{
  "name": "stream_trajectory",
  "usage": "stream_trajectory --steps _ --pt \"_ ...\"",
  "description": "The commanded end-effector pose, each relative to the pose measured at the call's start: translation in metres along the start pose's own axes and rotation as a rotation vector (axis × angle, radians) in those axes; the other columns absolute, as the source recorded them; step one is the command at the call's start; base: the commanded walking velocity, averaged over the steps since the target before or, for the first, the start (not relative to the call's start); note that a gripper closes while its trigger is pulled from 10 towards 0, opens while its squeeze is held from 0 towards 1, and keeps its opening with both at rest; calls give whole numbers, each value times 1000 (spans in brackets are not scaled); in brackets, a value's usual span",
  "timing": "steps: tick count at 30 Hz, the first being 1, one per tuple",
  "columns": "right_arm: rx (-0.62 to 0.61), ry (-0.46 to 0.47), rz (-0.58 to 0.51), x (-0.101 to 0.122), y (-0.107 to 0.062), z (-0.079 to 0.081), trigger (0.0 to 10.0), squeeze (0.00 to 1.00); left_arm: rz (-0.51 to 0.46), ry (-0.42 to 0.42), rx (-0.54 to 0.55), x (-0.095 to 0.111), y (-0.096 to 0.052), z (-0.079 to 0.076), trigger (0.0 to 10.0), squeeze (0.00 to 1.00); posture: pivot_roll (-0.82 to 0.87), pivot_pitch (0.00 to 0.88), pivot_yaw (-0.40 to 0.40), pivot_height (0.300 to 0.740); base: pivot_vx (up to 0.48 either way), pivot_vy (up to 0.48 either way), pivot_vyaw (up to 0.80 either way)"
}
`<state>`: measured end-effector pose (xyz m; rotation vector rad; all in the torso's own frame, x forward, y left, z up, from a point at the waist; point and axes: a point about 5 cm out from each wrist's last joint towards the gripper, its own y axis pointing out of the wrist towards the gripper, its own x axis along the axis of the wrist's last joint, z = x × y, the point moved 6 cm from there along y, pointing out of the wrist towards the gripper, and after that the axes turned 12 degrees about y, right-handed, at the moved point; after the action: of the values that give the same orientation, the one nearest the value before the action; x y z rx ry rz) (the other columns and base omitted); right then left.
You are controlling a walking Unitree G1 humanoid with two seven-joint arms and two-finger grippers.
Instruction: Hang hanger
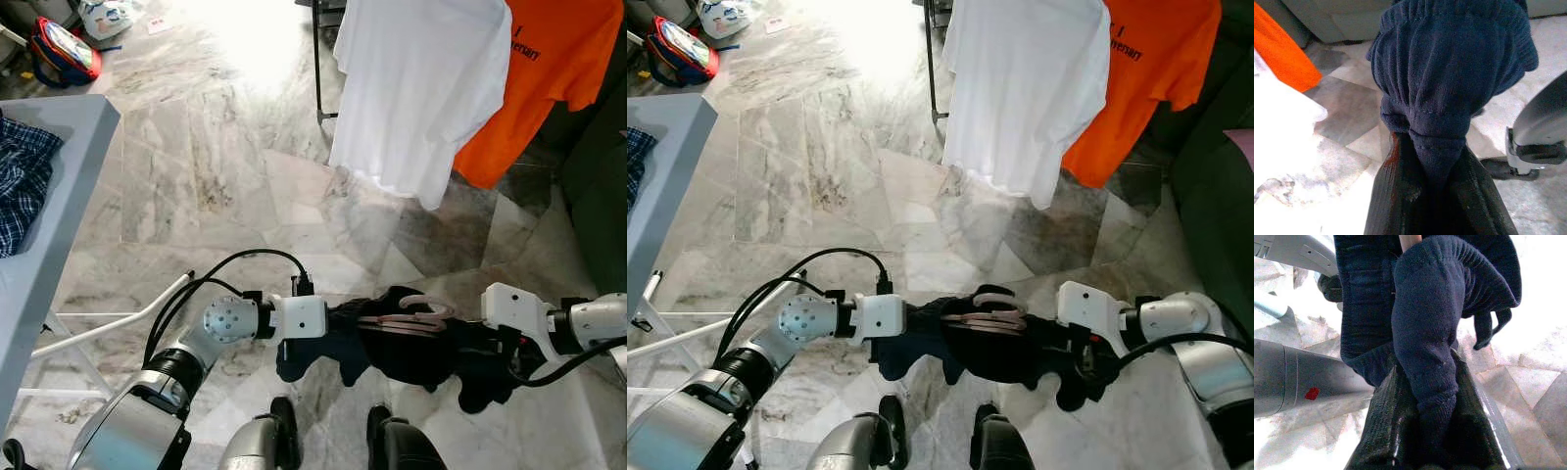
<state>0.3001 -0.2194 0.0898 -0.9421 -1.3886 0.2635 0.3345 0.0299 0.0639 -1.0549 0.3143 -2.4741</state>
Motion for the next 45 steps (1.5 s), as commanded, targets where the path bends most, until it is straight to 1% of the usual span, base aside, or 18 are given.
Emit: stream_trajectory --steps 1,3,4,6,10,11,18,19,20,21,22,23,24,29,38,39,41,45 --pt "9 16 10 -6 3 3 0 0 -39 40 46 10 1 11 0 0 -142 305 102 740 0 0 0" --pt "-29 21 -27 -2 4 -2 0 0 -43 51 103 12 2 21 0 0 -142 304 104 740 0 0 0" --pt "-29 21 -27 -2 4 -2 0 0 -43 51 103 12 2 21 0 0 -142 304 104 740 0 0 0" --pt "-46 32 -54 1 5 -3 0 0 -48 66 159 15 2 30 0 0 -143 303 105 740 0 0 0" --pt "-48 33 -57 0 6 -1 0 0 -45 81 202 17 1 37 0 0 -145 303 107 740 0 0 0" --pt "-52 35 -63 0 6 -2 0 0 -40 89 233 17 0 43 0 0 -146 303 107 740 0 0 0" --pt "-73 35 -91 3 9 -2 0 0 4 121 354 15 -4 64 0 0 -149 301 110 740 0 0 0" --pt "-74 35 -92 3 9 -3 0 0 6 121 361 15 -4 66 1490 0 -148 300 109 740 0 0 0" --pt "-75 35 -92 3 9 -3 0 0 7 120 364 15 -4 66 1490 0 -148 299 109 740 0 0 0" --pt "-77 35 -93 3 9 -3 0 0 15 123 373 14 -4 68 4039 0 -149 299 109 740 0 0 0" --pt "-77 35 -93 3 9 -3 0 0 15 123 373 14 -4 68 4039 0 -149 299 109 740 0 0 0" --pt "-78 34 -94 3 9 -3 0 0 20 101 386 13 -4 69 10000 859 -149 299 108 740 0 0 0" --pt "-78 33 -94 3 9 -3 0 0 14 99 383 14 -3 69 10000 1000 -149 299 108 740 0 0 0" --pt "-78 29 -96 4 9 -3 0 0 21 131 392 14 -2 68 10000 1000 -148 298 106 740 0 0 0" --pt "-65 27 -101 4 15 1 0 0 37 220 483 17 -9 81 10000 1000 -145 298 104 740 0 0 0" --pt "-65 28 -103 4 17 2 0 0 40 247 509 19 -12 86 10000 1000 -146 299 104 740 0 0 0" --pt "-78 26 -110 5 20 2 0 0 26 243 529 21 -14 91 10000 1000 -146 299 105 740 0 0 0" --pt "-150 35 -139 7 26 -4 0 0 24 191 510 17 -16 88 10000 1000 -147 300 105 740 0 0 0"
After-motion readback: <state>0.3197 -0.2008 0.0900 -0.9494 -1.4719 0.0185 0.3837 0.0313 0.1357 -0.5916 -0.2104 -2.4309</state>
